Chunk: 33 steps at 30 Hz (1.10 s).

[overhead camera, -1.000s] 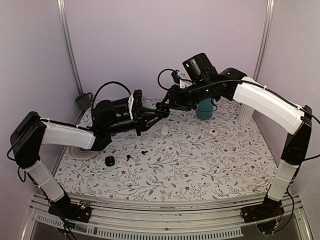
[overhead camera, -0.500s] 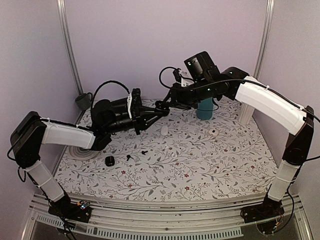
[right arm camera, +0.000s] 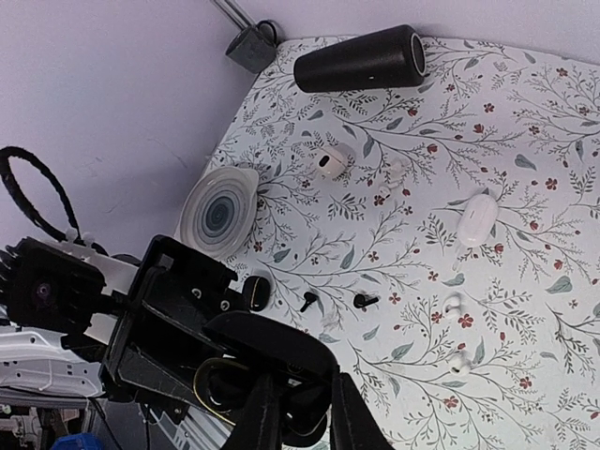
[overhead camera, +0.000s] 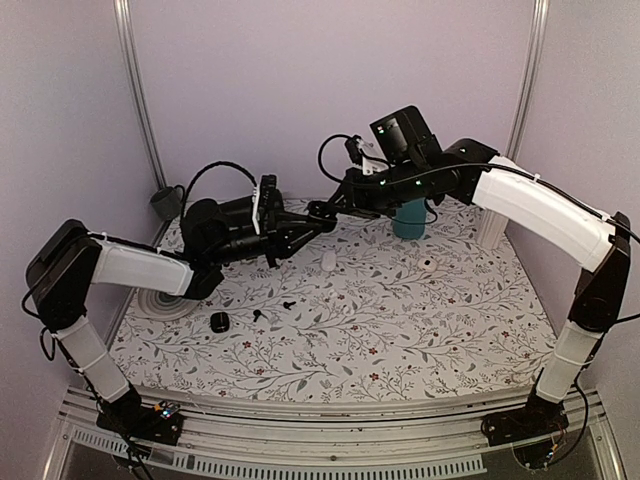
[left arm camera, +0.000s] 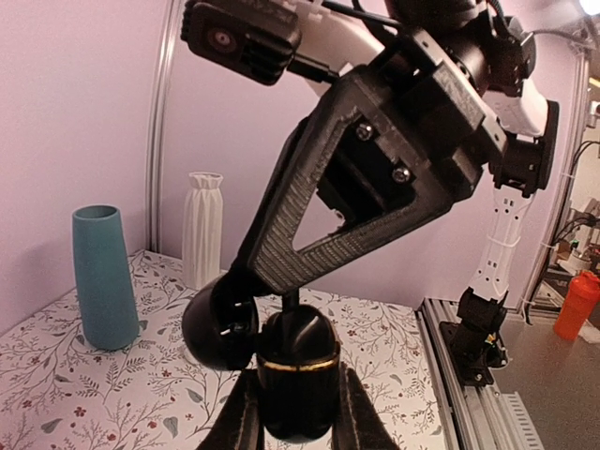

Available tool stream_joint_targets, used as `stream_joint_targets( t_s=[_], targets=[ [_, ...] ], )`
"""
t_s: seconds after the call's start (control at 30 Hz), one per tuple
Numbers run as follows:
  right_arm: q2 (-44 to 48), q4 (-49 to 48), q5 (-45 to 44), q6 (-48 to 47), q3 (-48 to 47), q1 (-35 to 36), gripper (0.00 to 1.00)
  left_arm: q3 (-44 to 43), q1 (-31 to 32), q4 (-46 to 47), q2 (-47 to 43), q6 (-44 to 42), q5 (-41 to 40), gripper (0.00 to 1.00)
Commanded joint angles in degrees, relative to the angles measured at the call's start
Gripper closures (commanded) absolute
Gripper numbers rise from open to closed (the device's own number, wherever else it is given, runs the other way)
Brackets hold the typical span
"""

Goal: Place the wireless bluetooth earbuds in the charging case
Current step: Adjust the right earbud in the right side groove of the charging case.

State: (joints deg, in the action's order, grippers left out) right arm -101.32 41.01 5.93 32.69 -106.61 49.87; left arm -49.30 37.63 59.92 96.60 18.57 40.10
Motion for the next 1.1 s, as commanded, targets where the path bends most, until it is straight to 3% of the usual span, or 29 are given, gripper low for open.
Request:
stream_joint_targets(
  t_s=[0.0, 0.47, 0.77, 1.07],
  targets=[
    [2.01, -3.98, 1.77, -3.67, 0.70, 1.63, 0.88, -1.77, -0.69, 6.07, 1.12, 4.86, 3.69, 1.00],
    [1.25, -2.11, 3.33, -13.37, -1.40, 3.76, 0.91, -3.92, -2.36, 11.82, 2.99, 12.59, 10.00, 1.00],
    [2.87, -0.51, -0.96, -13.94, -0.28, 3.76, 0.93, -2.60, -3.42, 17.11, 3.31, 16.01, 11.32, 1.00],
    [6.22, -4.28, 0.13, -15.33, 3.61, 3.85, 0.94, -2.56, -4.54, 22.51, 4.28, 19.41, 16.35, 1.00]
  ],
)
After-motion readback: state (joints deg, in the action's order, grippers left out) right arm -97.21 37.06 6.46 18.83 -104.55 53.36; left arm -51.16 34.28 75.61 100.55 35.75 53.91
